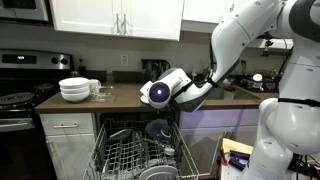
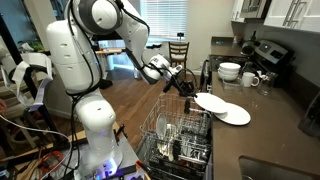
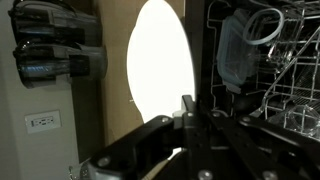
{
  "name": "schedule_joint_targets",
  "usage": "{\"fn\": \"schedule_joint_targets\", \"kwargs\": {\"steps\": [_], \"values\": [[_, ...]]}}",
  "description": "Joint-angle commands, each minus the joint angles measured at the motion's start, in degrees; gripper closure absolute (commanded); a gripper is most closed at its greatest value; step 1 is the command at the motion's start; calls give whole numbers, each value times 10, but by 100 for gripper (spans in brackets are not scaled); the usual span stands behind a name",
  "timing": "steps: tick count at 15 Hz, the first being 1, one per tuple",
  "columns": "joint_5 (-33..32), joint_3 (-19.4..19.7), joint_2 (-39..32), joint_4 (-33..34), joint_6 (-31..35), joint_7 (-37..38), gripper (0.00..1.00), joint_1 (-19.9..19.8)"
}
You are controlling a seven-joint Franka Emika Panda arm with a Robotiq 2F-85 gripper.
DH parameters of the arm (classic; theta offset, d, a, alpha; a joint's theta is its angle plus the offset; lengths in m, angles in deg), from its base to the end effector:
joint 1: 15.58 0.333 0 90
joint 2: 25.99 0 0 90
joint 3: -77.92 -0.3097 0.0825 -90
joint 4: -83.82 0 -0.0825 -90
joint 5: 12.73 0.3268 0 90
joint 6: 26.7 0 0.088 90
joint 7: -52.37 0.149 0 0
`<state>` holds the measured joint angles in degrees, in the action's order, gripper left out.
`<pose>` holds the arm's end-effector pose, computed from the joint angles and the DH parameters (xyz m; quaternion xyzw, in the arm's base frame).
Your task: Take a plate from the dishwasher and stack it on the counter
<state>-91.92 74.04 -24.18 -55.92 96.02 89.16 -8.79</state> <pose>0.4521 0.0074 0.3334 0.8367 0.2292 0.1021 0.4868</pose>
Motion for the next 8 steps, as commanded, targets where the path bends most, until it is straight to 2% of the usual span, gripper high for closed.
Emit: {"fn": "schedule_joint_targets", "kwargs": {"steps": [1,8], "values": [[-18,3,-7,14,12,-2,98,-13],[-54,26,-25,38,64,-10,99,-34]]}}
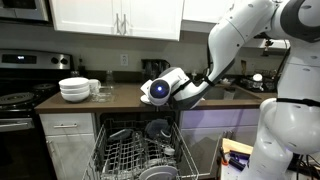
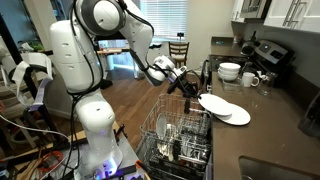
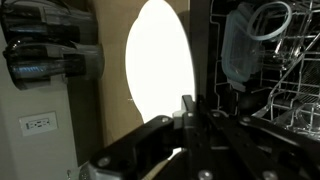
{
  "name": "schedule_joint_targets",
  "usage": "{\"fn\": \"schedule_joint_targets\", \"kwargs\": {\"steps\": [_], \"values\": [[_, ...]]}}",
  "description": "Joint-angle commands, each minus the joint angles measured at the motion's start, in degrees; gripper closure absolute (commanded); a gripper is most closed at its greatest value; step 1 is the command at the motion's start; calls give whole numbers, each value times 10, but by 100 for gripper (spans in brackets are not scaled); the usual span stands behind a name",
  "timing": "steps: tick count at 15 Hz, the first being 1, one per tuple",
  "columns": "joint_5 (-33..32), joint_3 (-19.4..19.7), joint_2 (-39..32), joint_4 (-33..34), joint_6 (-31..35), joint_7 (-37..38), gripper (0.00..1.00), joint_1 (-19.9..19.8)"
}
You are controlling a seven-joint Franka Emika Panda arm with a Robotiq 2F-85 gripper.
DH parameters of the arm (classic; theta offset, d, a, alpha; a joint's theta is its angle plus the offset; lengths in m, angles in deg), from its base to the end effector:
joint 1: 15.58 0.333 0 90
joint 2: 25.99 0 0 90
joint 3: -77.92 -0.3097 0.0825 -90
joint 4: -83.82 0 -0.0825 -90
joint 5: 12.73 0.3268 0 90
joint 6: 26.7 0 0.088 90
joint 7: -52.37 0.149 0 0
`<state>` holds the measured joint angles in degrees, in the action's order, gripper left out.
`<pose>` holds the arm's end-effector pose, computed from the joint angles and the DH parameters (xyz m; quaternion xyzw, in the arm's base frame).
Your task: Take a plate from the dishwasher and stack it on the counter
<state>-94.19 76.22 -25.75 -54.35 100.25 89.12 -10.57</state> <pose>0.4657 -0.0111 0.3305 0.8426 0.2298 0.1109 0.4742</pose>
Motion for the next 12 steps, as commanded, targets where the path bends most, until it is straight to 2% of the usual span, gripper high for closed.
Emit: {"fn": "schedule_joint_targets", "kwargs": {"steps": [1,12], "values": [[-35,7,-13,27,30,-11,99,-20],[-33,30,-54,69,69,-17,99,-47]]}}
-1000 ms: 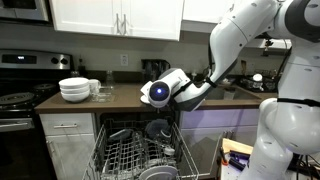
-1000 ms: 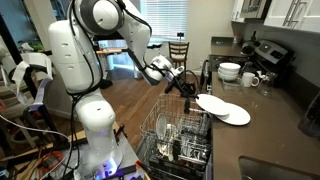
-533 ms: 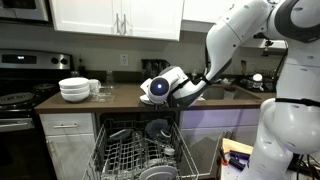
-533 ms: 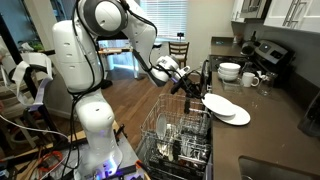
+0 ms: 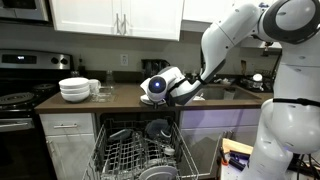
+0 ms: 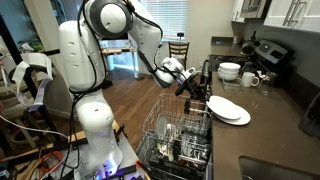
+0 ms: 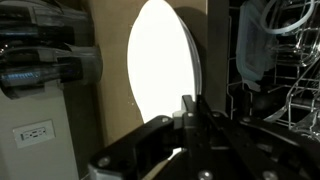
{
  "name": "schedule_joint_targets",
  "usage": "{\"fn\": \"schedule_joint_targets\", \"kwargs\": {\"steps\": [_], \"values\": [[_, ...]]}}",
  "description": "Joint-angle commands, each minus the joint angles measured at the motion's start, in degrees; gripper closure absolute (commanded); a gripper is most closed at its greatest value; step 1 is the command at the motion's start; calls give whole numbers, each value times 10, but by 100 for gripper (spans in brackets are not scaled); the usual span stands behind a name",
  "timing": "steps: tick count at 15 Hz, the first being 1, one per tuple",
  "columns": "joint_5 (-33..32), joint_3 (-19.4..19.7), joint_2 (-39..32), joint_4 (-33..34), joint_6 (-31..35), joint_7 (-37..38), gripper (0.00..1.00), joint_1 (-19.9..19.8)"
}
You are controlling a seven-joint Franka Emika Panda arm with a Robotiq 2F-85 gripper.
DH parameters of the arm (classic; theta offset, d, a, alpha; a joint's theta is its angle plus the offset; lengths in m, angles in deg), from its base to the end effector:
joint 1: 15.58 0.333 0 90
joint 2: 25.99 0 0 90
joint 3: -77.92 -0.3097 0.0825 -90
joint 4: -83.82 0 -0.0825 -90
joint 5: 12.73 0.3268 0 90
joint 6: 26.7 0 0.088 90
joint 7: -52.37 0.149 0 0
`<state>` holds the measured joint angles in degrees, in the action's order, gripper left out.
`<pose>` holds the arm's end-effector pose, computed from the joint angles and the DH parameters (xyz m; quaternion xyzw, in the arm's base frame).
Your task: Take a plate from the dishwasher and stack it on the counter
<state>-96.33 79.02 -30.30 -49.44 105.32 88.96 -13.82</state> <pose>0.4946 -0.0458 0.3244 0.8528 0.2172 0.1167 0.4604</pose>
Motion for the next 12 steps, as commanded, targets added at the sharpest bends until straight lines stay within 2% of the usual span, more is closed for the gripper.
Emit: {"fn": "schedule_joint_targets", "kwargs": {"steps": [1,12], "values": [[-10,4,-13,24,26,-18,98,-19],[-2,17,-34,50,57,-37,97,-36]]}}
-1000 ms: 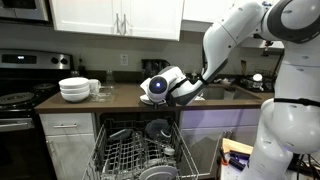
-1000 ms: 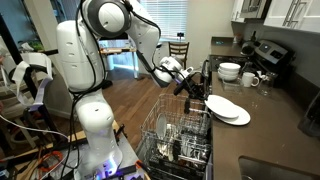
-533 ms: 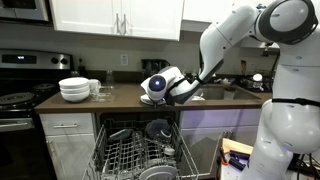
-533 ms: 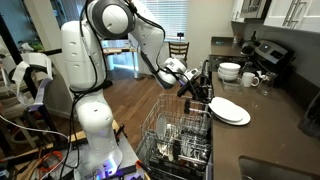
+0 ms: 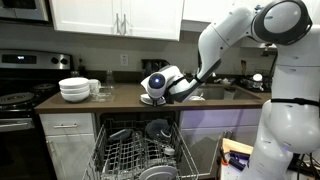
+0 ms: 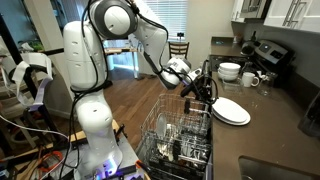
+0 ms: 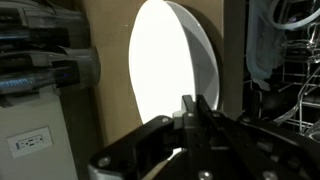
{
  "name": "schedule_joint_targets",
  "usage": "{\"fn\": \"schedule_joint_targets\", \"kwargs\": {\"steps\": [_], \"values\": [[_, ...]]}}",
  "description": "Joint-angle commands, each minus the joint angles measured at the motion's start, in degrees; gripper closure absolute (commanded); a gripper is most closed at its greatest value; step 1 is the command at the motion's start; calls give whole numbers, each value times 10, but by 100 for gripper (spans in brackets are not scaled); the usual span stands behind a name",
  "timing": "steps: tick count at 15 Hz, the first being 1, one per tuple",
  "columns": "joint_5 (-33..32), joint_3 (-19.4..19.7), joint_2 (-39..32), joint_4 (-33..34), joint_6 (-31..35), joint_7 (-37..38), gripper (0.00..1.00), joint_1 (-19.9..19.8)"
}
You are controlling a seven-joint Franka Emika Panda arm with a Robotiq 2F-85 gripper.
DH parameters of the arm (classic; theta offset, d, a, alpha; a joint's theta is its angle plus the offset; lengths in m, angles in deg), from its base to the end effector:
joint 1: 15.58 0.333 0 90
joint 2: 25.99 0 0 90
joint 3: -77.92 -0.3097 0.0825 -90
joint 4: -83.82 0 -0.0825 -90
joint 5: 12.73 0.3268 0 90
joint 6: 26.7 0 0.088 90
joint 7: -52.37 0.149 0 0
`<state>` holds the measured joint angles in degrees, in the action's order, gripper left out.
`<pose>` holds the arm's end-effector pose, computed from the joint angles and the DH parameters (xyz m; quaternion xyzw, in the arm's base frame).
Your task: Take a plate from the dishwasher and stack it on the counter
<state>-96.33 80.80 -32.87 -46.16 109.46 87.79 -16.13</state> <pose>0.5113 -0.0701 0.3229 0.8625 0.2087 0.1214 0.4448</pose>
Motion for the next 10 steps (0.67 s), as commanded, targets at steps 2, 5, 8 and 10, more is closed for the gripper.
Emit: {"fn": "schedule_joint_targets", "kwargs": {"steps": [2,5,8,10], "values": [[-1,0,-12,21,16,-27,95,-13],[0,1,-18,25,17,-26,96,-14],[0,1,-22,28,19,-26,88,-14],[0,1,-27,30,20,-25,84,-14]]}}
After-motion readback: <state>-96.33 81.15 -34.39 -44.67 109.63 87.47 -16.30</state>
